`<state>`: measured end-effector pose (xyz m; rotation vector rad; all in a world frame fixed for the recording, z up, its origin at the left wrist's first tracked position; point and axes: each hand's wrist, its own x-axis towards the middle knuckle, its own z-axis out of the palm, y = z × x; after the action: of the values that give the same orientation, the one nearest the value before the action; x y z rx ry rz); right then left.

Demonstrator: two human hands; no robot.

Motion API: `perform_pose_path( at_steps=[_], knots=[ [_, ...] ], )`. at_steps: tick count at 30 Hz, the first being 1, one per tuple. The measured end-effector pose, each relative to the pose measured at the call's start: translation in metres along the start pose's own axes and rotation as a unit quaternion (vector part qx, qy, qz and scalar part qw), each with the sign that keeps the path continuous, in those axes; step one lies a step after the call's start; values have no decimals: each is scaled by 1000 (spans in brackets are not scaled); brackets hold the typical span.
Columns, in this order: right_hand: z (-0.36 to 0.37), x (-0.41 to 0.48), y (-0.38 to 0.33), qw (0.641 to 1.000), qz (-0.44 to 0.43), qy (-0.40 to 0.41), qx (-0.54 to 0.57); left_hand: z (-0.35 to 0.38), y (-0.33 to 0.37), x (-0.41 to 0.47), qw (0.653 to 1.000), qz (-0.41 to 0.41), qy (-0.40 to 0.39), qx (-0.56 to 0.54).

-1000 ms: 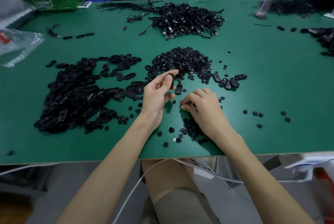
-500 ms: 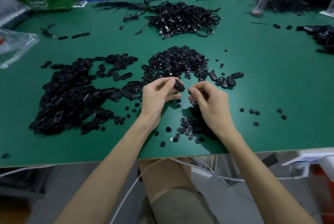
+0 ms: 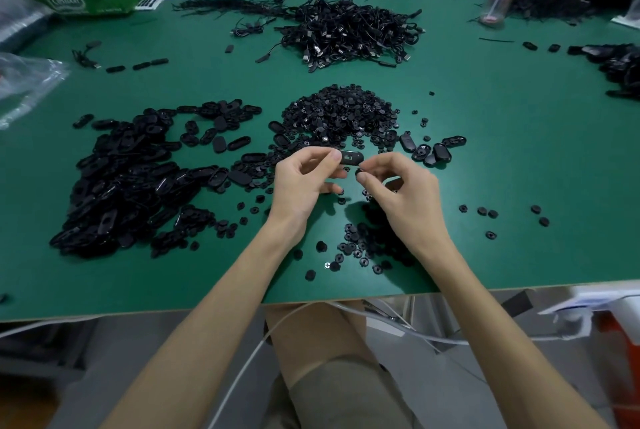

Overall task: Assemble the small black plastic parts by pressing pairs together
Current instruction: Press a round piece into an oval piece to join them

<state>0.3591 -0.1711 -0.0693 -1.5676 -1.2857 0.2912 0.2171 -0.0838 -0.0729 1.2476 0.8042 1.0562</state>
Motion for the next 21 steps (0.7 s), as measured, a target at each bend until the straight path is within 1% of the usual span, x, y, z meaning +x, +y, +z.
perform_pose_path(
  at_steps=[4, 10, 18, 21],
  knots=[
    [-2, 1, 0, 1000, 7, 9, 19, 0, 1, -1, 1000, 2, -12, 1],
    [-3, 1, 0, 998, 25, 17, 62, 1, -1, -1, 998, 12, -53, 46],
    [-5, 1, 2, 996, 10, 12, 88, 0, -2, -2, 982, 60, -130, 120],
    [-5, 1, 4, 996, 6, 11, 88, 1, -1, -2, 984, 61, -124, 112]
  ],
)
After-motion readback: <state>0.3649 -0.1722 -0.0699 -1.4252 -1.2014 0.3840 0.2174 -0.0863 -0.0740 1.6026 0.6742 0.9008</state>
